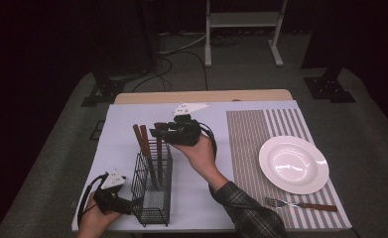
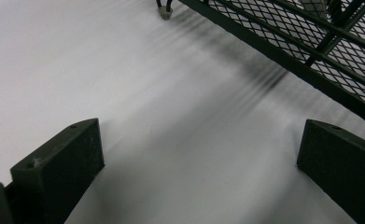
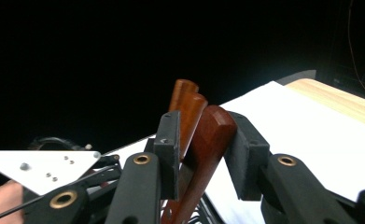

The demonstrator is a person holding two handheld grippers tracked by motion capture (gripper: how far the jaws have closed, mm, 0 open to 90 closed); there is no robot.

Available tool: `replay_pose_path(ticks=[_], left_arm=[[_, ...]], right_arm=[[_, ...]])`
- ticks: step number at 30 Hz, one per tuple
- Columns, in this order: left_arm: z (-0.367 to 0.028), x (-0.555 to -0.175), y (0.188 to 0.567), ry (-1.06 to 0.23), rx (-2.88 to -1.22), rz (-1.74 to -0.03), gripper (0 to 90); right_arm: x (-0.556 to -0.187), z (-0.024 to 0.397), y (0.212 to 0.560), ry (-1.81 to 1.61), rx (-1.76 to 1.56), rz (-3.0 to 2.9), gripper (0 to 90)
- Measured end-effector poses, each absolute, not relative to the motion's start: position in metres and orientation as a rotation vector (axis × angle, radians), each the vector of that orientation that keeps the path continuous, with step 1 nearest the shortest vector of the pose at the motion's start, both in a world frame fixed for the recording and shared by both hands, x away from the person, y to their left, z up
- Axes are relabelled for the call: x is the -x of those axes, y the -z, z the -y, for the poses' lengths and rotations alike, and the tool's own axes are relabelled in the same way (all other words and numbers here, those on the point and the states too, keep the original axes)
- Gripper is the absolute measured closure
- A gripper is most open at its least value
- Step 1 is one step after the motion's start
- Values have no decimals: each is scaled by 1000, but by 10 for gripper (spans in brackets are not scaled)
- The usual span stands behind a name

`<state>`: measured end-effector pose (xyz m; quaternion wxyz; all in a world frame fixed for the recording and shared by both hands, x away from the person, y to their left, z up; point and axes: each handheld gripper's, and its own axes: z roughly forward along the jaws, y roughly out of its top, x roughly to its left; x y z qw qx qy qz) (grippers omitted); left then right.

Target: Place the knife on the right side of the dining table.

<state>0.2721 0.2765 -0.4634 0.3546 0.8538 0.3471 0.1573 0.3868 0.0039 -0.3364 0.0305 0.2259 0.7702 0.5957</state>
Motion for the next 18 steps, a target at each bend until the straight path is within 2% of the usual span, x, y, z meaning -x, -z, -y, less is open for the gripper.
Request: replay_pose_path(ticks=[18], left_arm=[[-276,-272,464,-404,-2202,-900,0]], right_arm=[[-362,-2,326,-1969,-574,-2392,776]])
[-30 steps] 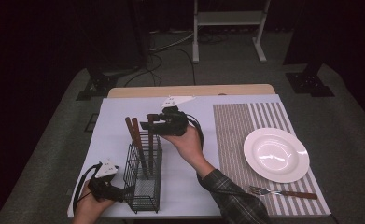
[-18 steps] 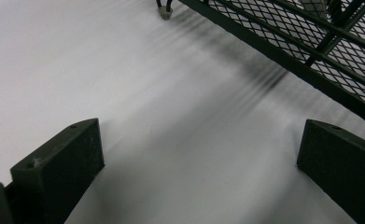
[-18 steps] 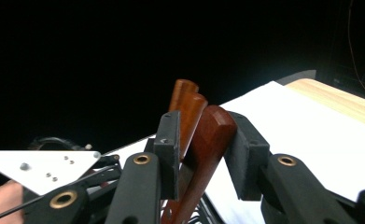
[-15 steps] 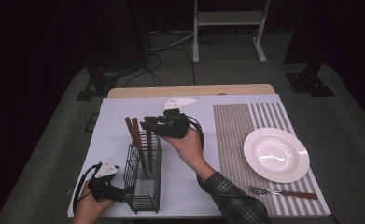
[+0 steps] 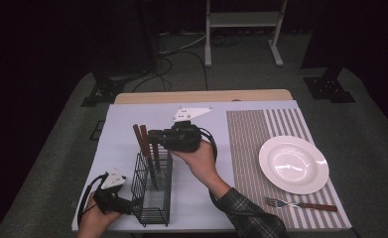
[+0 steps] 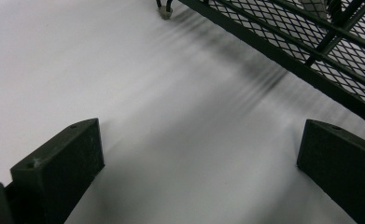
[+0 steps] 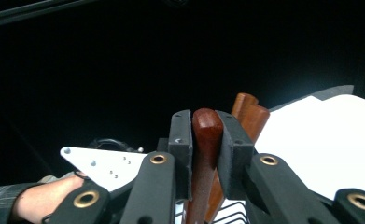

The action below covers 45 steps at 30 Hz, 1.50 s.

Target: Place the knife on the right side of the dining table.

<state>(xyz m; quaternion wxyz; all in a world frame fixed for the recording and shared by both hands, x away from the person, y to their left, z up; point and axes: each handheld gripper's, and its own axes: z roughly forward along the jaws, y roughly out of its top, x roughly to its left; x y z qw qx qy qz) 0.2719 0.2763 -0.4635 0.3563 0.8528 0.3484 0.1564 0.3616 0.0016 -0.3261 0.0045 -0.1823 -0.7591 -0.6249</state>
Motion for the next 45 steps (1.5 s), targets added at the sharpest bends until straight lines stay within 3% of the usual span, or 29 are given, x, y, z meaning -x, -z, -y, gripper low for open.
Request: replay_pose_path(ticks=[18,45], left_arm=[[-276,-272,463,-401,-2204,-900,0],[-276,-272,464,-403,-2204,-899,0]], right_arm=[[-352,-1,310,2002,507,2364,799],[-349,27,245,2183,493,2289,799]])
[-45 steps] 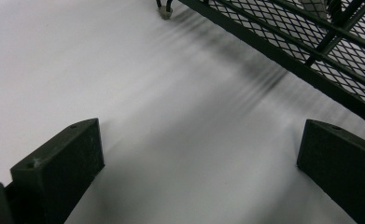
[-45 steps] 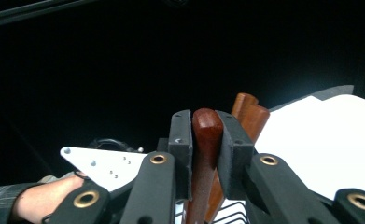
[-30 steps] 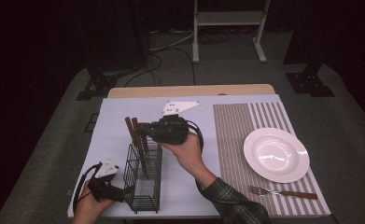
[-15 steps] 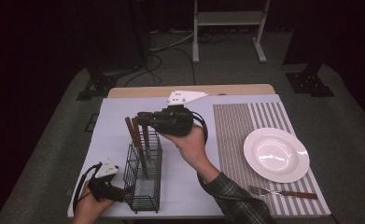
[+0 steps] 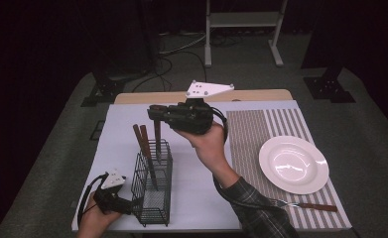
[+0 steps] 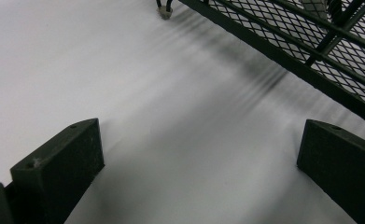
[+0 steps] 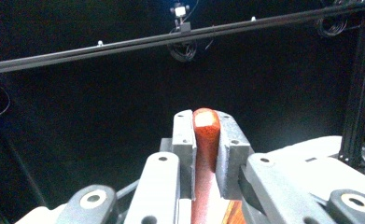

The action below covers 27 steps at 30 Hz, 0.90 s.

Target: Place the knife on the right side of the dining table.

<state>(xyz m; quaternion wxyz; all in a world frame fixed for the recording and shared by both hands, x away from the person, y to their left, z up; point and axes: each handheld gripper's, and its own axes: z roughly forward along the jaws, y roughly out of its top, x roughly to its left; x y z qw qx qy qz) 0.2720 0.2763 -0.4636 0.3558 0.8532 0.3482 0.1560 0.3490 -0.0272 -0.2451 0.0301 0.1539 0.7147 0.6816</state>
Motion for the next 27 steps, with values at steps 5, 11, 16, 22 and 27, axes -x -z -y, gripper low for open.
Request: replay_pose_path(ticks=[5,11,16,22,27], left_arm=[[-276,-272,464,-404,-2204,-899,0],[-276,-272,464,-404,-2204,-899,0],[-276,-272,464,-405,-2204,-898,0],[-276,-272,464,-406,-2204,-898,0],[-276,-272,464,-404,-2203,-900,0]], right_arm=[[-348,34,237,-2112,-479,-2173,799],[-347,43,229,-2109,-484,-2145,799],[-345,53,224,-2105,-494,-2119,799],[-344,65,221,-2076,-514,-2102,799],[-342,78,218,-2060,-525,-2081,799]])
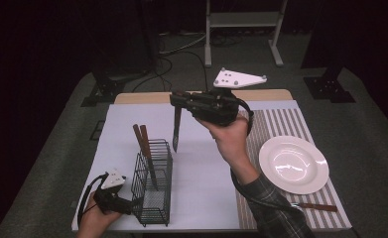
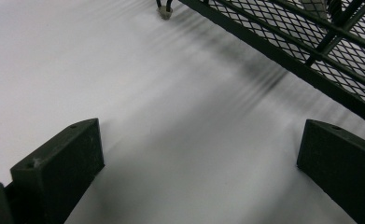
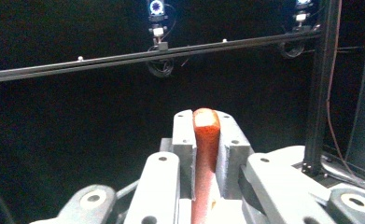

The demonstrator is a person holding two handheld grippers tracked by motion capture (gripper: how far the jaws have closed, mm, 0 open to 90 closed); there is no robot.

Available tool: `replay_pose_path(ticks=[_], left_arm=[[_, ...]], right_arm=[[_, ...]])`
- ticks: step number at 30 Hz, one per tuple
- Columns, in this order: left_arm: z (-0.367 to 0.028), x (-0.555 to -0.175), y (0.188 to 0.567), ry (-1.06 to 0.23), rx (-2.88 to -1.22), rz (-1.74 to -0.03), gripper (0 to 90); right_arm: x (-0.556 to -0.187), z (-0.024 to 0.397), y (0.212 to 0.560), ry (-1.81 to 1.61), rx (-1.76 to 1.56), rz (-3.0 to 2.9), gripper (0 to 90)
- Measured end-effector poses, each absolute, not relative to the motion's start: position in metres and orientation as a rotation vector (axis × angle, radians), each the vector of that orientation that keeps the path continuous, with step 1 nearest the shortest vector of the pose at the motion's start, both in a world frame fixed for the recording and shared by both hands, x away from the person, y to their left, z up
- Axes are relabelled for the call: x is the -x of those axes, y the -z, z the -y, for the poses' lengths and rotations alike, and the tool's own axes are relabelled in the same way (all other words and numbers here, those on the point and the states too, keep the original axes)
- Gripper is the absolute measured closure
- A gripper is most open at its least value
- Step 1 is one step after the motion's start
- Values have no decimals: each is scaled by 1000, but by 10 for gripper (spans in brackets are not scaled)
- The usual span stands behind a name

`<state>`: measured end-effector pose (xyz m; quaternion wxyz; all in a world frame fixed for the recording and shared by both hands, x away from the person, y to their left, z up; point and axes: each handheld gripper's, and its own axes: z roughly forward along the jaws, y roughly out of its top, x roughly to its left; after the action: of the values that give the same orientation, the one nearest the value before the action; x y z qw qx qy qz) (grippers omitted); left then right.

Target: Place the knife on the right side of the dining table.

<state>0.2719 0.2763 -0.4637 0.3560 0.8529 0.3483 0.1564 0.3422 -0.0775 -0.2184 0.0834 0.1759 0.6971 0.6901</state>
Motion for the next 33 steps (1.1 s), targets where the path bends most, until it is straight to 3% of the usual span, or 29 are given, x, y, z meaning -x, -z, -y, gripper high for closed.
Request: replay_pose_path(ticks=[33], left_arm=[[-276,-272,464,-404,-2203,-900,0]], right_arm=[[-355,169,260,-1854,-761,-1955,799]])
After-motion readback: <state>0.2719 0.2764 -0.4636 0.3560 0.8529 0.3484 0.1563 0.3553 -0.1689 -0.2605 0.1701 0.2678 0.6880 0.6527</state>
